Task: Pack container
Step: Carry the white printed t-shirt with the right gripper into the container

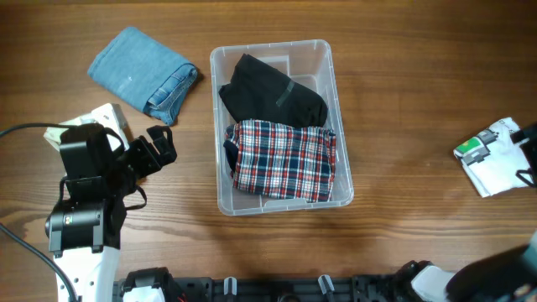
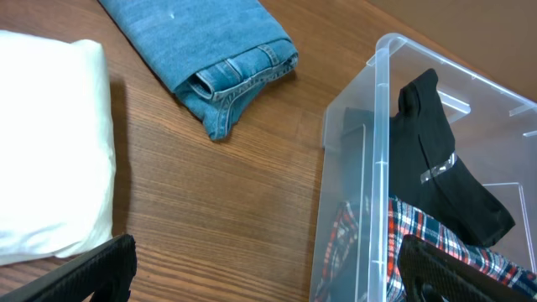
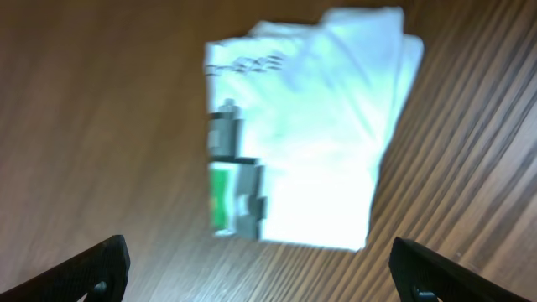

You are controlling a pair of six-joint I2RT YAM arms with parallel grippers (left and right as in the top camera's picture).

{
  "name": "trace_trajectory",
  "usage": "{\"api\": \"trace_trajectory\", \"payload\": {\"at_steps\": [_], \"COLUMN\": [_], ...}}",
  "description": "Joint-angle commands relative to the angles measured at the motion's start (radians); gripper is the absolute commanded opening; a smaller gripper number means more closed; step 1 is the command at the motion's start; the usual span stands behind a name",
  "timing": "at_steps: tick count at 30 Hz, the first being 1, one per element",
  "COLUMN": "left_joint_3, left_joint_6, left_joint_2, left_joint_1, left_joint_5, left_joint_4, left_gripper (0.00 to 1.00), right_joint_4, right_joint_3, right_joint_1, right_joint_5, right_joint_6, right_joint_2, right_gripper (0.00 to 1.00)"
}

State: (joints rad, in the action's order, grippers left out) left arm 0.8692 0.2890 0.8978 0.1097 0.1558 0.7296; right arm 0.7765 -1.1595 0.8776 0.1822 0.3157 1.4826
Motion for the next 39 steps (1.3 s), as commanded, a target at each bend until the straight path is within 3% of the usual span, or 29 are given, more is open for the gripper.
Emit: {"api": "trace_trajectory", "payload": {"at_steps": [1, 7, 13, 14, 15, 17, 18, 24, 28, 32, 37, 39], "left_joint_3": [0.021, 0.021, 0.021, 0.021, 0.021, 0.021, 0.021, 0.021, 0.021, 0.021, 0.021, 0.021], "left_joint_6": [-0.019, -0.019, -0.019, -0.019, -0.019, -0.019, -0.019, -0.019, -0.019, -0.019, -0.019, -0.019], "left_joint_2": [-0.001, -0.001, -0.001, -0.001, -0.001, -0.001, -0.001, -0.001, -0.001, -0.001, -0.001, -0.001], "left_joint_1": [0.006, 0.006, 0.006, 0.006, 0.006, 0.006, 0.006, 0.006, 0.006, 0.006, 0.006, 0.006], "left_joint_5": [0.011, 0.011, 0.011, 0.011, 0.011, 0.011, 0.011, 0.011, 0.011, 0.011, 0.011, 0.011], "left_joint_4": [-0.002, 0.002, 0.005, 0.004, 0.005, 0.004, 0.004, 0.004, 0.005, 0.01, 0.02, 0.02], "left_gripper": [1.0, 1.0, 1.0, 1.0, 1.0, 1.0, 1.0, 1.0, 1.0, 1.0, 1.0, 1.0], "right_joint_4": [-0.019, -0.096, -0.163, -0.171, -0.175, -0.179, -0.179, -0.193, -0.188, -0.149, -0.011, 0.029], "right_joint_3": [0.008, 0.008, 0.008, 0.008, 0.008, 0.008, 0.008, -0.01, -0.068, -0.122, -0.164, -0.164], "right_joint_1": [0.066, 0.071, 0.07, 0.07, 0.07, 0.07, 0.07, -0.01, -0.251, -0.626, -1.158, -1.271], "right_joint_5": [0.09, 0.12, 0.192, 0.244, 0.285, 0.352, 0.401, 0.623, 0.691, 0.515, 0.191, 0.157], "right_joint_6": [-0.042, -0.092, -0.143, -0.171, -0.18, -0.184, -0.184, -0.225, -0.317, -0.528, -0.864, -0.95], "right_joint_2": [0.145, 0.374, 0.477, 0.486, 0.488, 0.483, 0.476, 0.259, -0.003, -0.208, -0.241, -0.202], "right_gripper": [1.0, 1.0, 0.96, 0.82, 0.58, 0.28, 0.08, 0.04, 0.04, 0.04, 0.04, 0.04]}}
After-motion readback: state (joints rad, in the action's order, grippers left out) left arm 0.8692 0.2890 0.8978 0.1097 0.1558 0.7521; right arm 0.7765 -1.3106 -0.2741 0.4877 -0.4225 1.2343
